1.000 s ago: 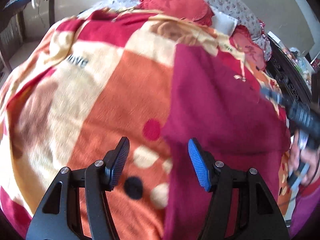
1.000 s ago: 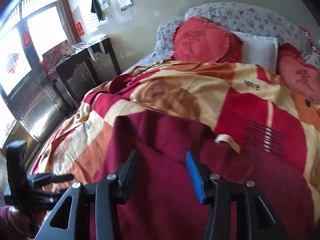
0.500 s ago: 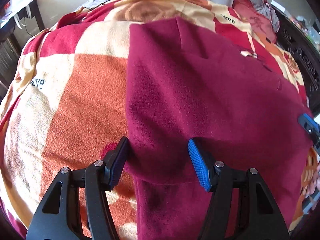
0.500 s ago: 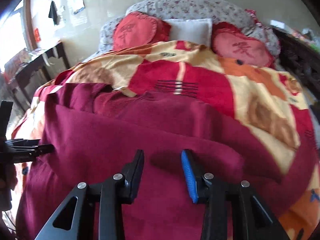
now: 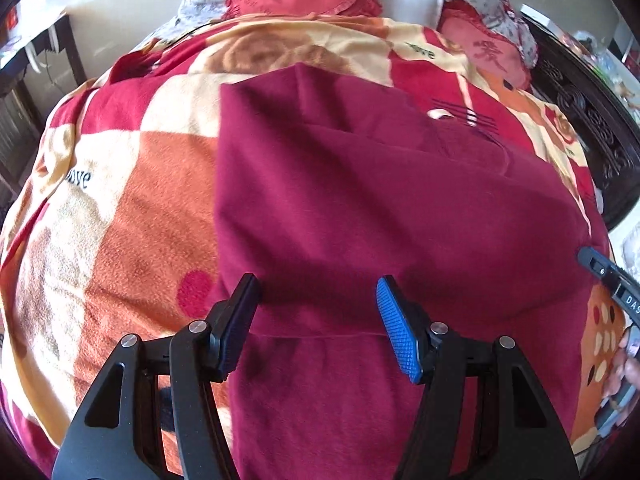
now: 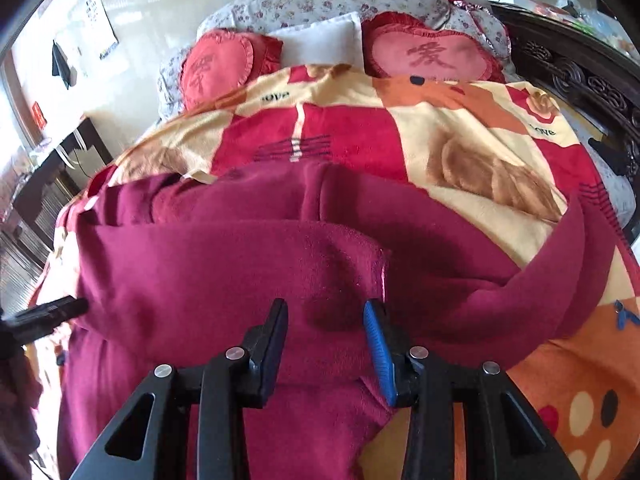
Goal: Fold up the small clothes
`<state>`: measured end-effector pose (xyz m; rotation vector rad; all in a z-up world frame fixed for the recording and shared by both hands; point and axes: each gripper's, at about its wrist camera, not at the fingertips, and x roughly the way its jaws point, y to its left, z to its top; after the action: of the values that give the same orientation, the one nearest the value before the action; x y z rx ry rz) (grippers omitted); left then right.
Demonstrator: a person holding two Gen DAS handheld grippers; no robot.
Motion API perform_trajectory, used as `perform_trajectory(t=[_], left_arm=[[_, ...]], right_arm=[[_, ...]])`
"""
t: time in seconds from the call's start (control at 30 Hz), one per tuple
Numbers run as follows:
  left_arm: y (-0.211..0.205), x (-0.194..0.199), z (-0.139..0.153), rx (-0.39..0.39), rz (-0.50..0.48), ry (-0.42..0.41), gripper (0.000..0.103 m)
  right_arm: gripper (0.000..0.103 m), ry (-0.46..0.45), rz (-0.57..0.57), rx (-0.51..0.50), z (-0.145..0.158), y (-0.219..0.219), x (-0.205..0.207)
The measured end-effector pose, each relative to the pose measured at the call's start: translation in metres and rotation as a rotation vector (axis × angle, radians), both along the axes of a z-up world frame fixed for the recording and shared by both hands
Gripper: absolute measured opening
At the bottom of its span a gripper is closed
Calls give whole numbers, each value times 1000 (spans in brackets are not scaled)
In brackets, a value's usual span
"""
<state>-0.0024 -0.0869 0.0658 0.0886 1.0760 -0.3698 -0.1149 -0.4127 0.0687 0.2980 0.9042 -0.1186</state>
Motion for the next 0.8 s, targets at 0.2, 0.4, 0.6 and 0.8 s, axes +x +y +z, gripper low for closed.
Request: perform_trajectory(t=[0.2, 0.4, 0.6, 0.8], left_arm=[[-21, -3, 1, 3, -36, -1, 61], [-37, -5, 0, 7, -55, -3, 61], [-50, -3, -13, 23, -69, 20, 61], [-58, -5, -25, 67, -91, 13, 62]], right_arm=[[38, -22, 20, -14, 16, 6, -13], [39, -16, 32, 5, 14, 11, -17], [39, 4, 24, 40, 2, 11, -13], [40, 17, 30, 53, -5, 11, -8]])
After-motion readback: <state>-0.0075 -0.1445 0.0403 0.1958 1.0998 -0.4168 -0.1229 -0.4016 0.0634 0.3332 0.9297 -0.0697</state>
